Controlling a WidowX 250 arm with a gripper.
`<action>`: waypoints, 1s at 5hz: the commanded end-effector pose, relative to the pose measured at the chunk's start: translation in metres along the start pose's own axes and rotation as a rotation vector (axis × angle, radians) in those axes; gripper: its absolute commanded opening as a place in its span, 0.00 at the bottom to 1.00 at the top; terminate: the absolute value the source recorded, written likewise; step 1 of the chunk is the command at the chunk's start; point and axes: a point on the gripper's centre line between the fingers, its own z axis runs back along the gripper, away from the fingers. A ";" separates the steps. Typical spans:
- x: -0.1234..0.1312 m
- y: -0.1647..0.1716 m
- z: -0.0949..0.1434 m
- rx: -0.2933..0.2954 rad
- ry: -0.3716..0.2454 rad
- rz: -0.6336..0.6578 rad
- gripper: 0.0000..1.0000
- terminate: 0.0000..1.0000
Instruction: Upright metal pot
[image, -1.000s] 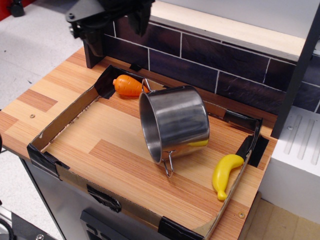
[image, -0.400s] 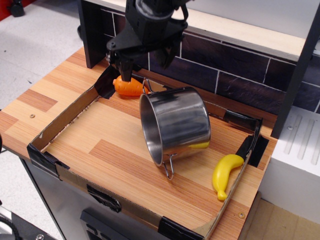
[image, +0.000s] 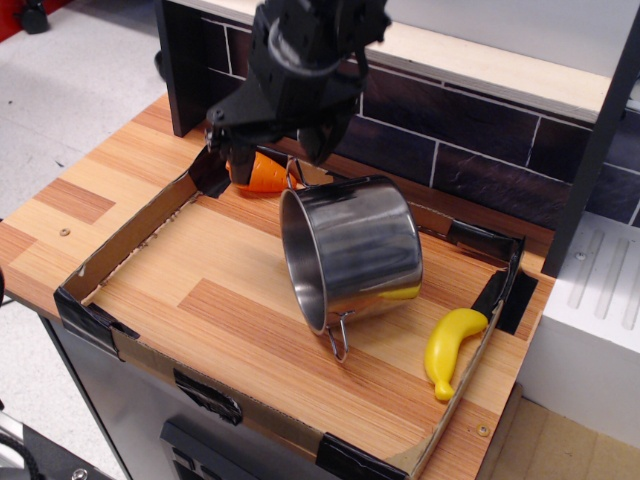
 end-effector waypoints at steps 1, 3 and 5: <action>0.001 -0.004 -0.001 -0.022 -0.038 0.007 0.00 0.00; 0.009 -0.005 0.005 0.013 -0.065 0.035 0.00 0.00; 0.014 0.013 0.030 0.188 -0.101 0.036 0.00 0.00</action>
